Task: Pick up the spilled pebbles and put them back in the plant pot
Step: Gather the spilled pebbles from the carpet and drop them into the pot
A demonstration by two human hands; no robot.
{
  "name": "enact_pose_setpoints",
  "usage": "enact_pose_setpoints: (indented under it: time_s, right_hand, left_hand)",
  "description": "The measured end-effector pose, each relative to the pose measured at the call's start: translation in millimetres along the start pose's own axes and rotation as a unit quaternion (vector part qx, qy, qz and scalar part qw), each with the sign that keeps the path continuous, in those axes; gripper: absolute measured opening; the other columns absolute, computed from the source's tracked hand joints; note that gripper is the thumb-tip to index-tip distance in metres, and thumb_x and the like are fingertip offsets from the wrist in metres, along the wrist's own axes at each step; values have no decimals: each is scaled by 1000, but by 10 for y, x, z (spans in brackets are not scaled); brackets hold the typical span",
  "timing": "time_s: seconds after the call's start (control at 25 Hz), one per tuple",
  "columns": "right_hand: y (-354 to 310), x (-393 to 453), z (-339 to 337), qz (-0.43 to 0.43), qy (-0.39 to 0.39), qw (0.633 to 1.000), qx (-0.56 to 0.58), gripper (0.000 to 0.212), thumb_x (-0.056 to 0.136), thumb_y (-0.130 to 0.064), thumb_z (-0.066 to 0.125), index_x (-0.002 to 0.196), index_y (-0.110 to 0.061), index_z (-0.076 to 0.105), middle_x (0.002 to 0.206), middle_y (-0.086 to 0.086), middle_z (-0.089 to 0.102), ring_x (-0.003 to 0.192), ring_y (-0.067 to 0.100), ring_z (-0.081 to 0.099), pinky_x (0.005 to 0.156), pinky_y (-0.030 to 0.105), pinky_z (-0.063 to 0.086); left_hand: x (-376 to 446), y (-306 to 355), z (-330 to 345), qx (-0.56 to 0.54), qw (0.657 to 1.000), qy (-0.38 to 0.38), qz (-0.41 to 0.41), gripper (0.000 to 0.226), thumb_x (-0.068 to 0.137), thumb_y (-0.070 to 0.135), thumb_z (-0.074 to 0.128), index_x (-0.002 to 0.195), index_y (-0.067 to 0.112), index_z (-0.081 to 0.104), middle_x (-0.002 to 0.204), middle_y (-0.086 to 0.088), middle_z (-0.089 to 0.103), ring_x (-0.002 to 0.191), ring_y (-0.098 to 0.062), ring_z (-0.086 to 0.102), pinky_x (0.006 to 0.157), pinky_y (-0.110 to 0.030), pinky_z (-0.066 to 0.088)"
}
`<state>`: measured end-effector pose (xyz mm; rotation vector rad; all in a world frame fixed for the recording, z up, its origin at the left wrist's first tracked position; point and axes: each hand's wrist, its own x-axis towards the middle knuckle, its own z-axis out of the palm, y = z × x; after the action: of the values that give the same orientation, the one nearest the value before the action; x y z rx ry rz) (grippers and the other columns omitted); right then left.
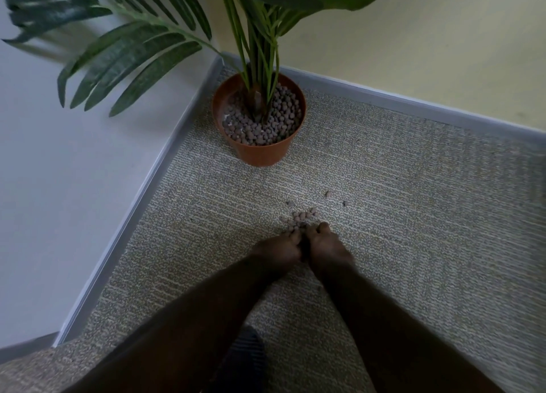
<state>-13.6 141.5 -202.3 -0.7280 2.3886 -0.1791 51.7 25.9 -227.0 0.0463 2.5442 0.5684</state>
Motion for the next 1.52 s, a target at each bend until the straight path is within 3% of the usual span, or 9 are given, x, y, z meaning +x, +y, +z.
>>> enact_pose_setpoints:
  time_s: [0.16, 0.4, 0.52, 0.68, 0.88, 1.08, 1.2, 1.32, 1.52]
  right_hand:
    - [-17, 7, -2, -14, 1, 1000, -12, 30, 99, -22, 41, 127, -20, 51, 126, 12, 46, 108, 32, 58, 88, 40, 52]
    - [1, 22, 80, 13, -18, 999, 48, 29, 98, -35, 39, 121, -24, 53, 127, 12, 48, 113, 33, 51, 92, 44, 50]
    - [-1, 42, 55, 36, -12, 995, 96, 28, 97, -40, 38, 111, -22, 55, 121, 11, 53, 112, 32, 53, 90, 42, 45]
    - [6, 73, 65, 23, -24, 998, 57, 28, 97, -37, 37, 113, -21, 54, 120, 9, 51, 108, 32, 56, 87, 39, 45]
    - [-15, 98, 75, 47, -5, 998, 47, 30, 91, -48, 37, 108, -26, 50, 112, 9, 66, 104, 33, 62, 83, 38, 38]
    - [-33, 88, 38, 76, -19, 991, 104, 26, 87, -43, 41, 98, -23, 52, 108, 10, 68, 99, 32, 63, 94, 43, 47]
    - [6, 97, -15, 77, -14, 990, 120, 19, 89, -36, 46, 92, -20, 55, 98, 10, 67, 95, 36, 65, 90, 48, 53]
    - [68, 119, -116, 72, -26, 991, 106, 23, 94, -25, 51, 98, -9, 67, 95, 10, 68, 89, 32, 68, 83, 36, 57]
    - [-22, 100, -429, 27, 21, 992, 119, 15, 87, -7, 62, 89, -6, 77, 93, 11, 77, 79, 19, 69, 61, 7, 40]
  left_hand:
    - [-24, 1, -27, 19, 999, 27, 28, 41, 100, 26, 36, 138, 13, 44, 144, -13, 46, 132, -27, 44, 109, -39, 37]
    - [-144, -71, -99, 94, 994, -19, -48, 37, 99, 15, 30, 133, 4, 43, 138, -18, 42, 126, -34, 41, 103, -47, 42]
    - [-190, -131, -141, 97, 995, -5, -39, 33, 96, 11, 35, 125, 2, 47, 133, -20, 44, 123, -35, 44, 100, -47, 44]
    - [-248, -225, -171, 82, 995, 24, -53, 25, 91, 9, 41, 113, 6, 53, 124, -17, 47, 116, -33, 48, 92, -45, 49]
    - [-271, -304, -171, 63, 995, 49, -65, 23, 89, 10, 44, 111, 9, 52, 122, -13, 48, 115, -30, 48, 88, -41, 47]
    - [-286, -335, -208, 24, 994, 65, -87, 15, 89, 14, 45, 103, 13, 51, 118, -10, 47, 112, -28, 48, 88, -44, 49]
    - [-284, -373, -266, 0, 992, 80, -97, 14, 86, 13, 45, 99, 13, 52, 115, -10, 48, 110, -29, 49, 90, -45, 49]
    - [-308, -427, -353, -28, 988, 109, -103, 13, 83, 13, 49, 95, 11, 54, 111, -11, 51, 105, -28, 52, 86, -39, 48]
    - [-400, -501, -632, -75, 975, 185, -97, 2, 80, 9, 54, 81, 11, 56, 95, -11, 54, 88, -30, 56, 76, -37, 45]
